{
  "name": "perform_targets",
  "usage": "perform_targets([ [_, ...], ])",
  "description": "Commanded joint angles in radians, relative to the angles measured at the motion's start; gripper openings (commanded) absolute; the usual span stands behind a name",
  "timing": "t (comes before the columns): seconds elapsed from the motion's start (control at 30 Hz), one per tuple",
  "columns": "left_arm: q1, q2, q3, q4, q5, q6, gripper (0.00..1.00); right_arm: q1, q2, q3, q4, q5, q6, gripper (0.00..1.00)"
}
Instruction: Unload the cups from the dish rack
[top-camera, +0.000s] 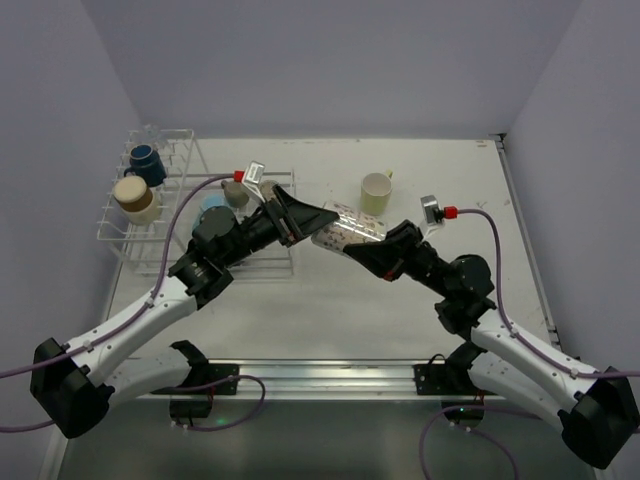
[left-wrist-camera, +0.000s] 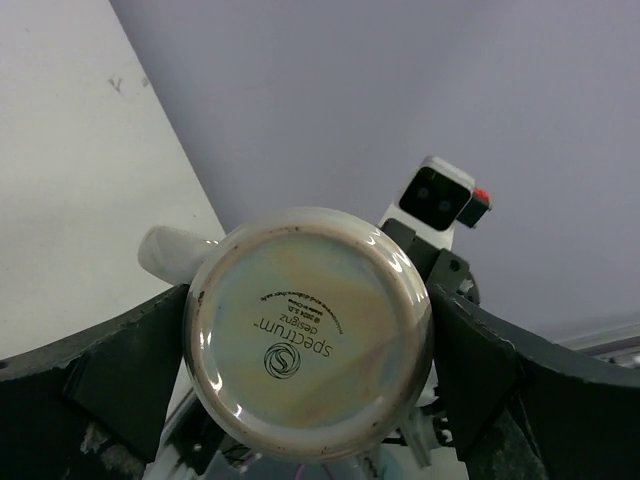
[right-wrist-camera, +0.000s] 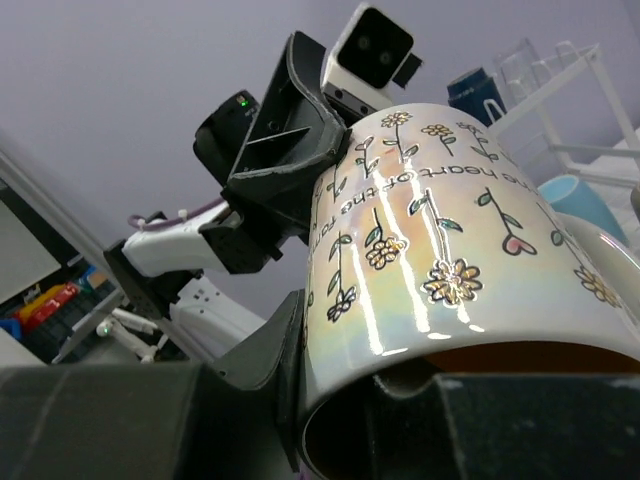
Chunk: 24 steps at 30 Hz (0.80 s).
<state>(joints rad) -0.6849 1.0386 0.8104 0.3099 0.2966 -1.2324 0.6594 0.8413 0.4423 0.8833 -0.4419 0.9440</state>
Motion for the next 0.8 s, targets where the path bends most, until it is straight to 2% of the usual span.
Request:
perform_targets([
  [0.0, 0.004, -0.055, 0.009, -0.029, 0.027, 0.218, 1.0, 0.0, -0.044, 0.064, -0.102, 0.063, -0.025, 0.0],
  [0.2, 0.004, -0.092, 0.064, -0.175, -0.019, 0.395, 1.0, -0.003, -0.084, 0.156, -0.355, 0.083, -0.109, 0.0],
  [0.27, 0.004, -0.109, 0.093, -0.239, -0.072, 0.467, 1.0, -0.001, -0.09, 0.185, -0.424, 0.085, -0.136, 0.0],
  [0.53, 0.004, -0.203, 0.121, -0.308, -0.211, 0.591, 1.0, -0.003, -0.065, 0.263, -0.509, 0.077, -0.181, 0.0],
  [0.7, 0.004, -0.225, 0.18, -0.546, -0.266, 0.735, 1.0, -0.04, -0.038, 0.455, -0.889, 0.245, -0.341, 0.0],
  [0.77, 0.004, -0.25, 0.173, -0.633, -0.339, 0.792, 1.0, -0.113, 0.004, 0.568, -1.059, 0.31, -0.416, 0.0],
])
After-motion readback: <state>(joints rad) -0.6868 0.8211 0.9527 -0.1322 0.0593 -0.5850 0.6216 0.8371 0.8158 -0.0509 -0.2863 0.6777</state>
